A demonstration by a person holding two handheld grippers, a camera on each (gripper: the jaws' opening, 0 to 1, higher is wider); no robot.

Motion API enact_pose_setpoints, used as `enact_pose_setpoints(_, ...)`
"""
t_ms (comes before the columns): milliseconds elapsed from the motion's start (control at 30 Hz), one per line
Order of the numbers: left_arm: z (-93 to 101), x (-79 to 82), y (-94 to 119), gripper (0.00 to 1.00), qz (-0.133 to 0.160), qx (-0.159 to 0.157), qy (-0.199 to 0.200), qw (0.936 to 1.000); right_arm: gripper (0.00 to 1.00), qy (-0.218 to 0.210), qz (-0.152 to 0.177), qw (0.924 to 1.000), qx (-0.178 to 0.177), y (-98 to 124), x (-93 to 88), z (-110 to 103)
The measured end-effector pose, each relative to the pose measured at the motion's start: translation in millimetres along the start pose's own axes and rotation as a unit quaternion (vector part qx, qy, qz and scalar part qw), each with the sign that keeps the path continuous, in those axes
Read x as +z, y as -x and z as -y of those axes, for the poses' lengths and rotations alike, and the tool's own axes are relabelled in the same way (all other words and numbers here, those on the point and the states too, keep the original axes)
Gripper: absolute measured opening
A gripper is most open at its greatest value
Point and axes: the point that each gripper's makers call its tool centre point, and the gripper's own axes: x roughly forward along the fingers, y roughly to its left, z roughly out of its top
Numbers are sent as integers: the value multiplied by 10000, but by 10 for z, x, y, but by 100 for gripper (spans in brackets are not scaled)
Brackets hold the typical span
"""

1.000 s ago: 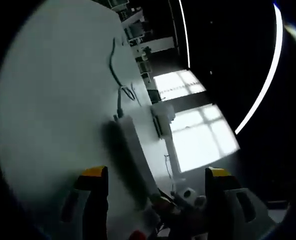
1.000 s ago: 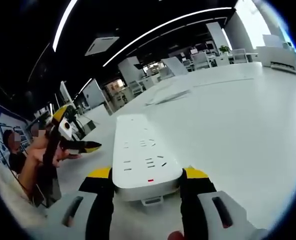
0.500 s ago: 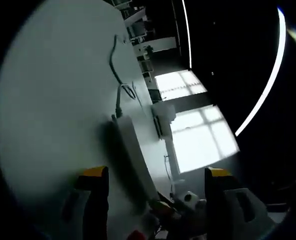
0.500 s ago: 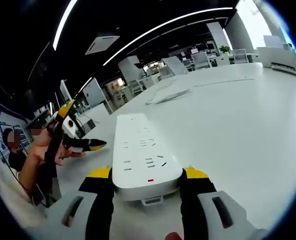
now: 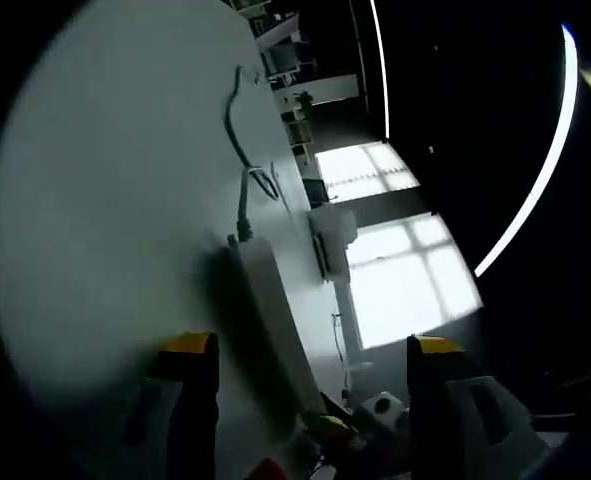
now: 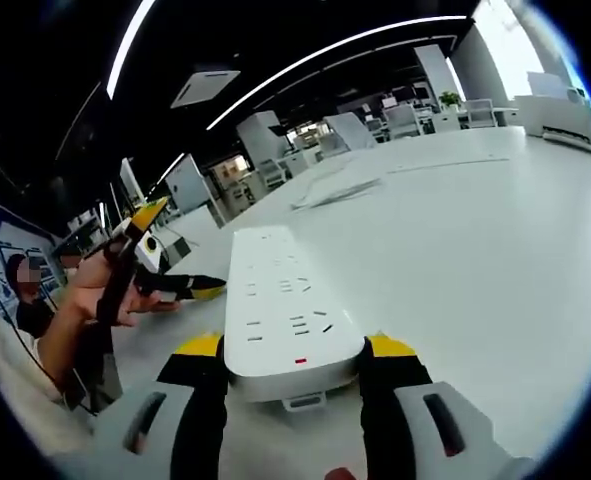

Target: Pick up the power strip scattered on the table, fix it on the side mounting bracket of the table, and press the switch

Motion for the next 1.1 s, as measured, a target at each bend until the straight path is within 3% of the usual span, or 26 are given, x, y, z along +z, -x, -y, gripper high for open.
enact_pose_setpoints(567, -21, 47, -265, 81, -35, 126, 138, 9998, 48, 17, -2, 10000, 9, -1, 2, 4)
enact_pose_setpoints(1100, -46, 90, -382, 81, -30, 164, 187, 9997, 48, 17, 0, 10000, 38, 3, 4, 18)
